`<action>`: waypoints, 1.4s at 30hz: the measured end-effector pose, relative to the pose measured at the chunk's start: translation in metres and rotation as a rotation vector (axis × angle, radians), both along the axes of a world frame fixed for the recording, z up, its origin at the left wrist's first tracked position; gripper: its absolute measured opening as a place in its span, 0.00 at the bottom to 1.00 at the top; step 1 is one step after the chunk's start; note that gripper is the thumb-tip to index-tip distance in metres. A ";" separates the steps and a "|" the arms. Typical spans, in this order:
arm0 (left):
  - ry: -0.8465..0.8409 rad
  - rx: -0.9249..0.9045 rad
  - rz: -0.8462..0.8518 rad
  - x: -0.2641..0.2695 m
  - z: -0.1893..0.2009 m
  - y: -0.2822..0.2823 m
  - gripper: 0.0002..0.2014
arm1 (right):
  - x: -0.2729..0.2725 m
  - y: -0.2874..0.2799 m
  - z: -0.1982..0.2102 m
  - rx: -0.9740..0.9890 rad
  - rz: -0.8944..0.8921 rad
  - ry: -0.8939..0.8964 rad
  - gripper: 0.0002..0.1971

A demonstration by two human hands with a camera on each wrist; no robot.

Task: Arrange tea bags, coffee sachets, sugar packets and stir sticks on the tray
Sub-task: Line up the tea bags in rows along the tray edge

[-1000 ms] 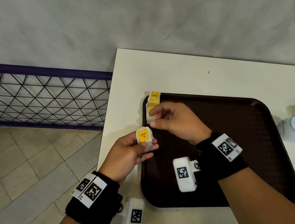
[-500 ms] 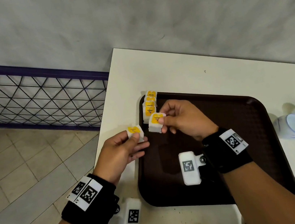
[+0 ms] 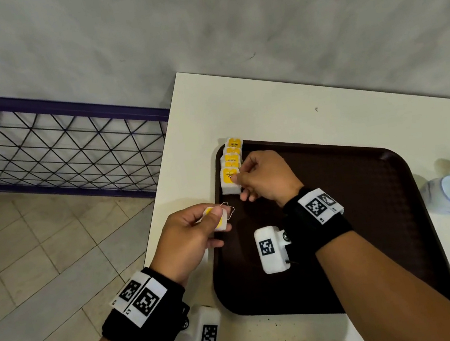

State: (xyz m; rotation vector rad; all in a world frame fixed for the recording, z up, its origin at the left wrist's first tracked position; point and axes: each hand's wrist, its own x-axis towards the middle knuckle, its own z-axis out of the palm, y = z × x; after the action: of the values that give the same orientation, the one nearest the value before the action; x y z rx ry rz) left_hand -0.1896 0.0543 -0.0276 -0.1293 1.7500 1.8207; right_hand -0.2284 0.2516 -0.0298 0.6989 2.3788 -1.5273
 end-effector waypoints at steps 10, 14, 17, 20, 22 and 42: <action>0.024 -0.016 -0.031 -0.002 0.014 0.012 0.13 | 0.051 -0.005 0.036 -0.330 0.280 0.173 0.12; -0.002 -0.013 -0.069 0.000 0.016 0.016 0.14 | 0.053 -0.009 0.030 -0.291 0.205 0.228 0.05; -0.010 -0.065 -0.088 -0.001 0.015 0.012 0.14 | 0.052 -0.006 0.029 -0.302 0.144 0.209 0.03; 0.042 -0.141 -0.093 -0.004 0.011 0.006 0.07 | 0.049 -0.002 0.026 -0.280 0.065 0.180 0.07; 0.093 -0.193 -0.109 -0.007 0.009 0.002 0.05 | 0.046 -0.002 0.022 -0.253 0.030 0.146 0.08; 0.391 -0.344 -0.442 0.099 0.010 -0.037 0.04 | 0.059 0.001 0.021 0.021 -0.089 0.092 0.10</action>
State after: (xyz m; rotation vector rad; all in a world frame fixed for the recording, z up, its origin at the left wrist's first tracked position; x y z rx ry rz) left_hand -0.0908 0.0174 -0.0174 0.4724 2.1409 1.2735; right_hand -0.1698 0.2525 -0.0083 0.7644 2.4645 -1.6050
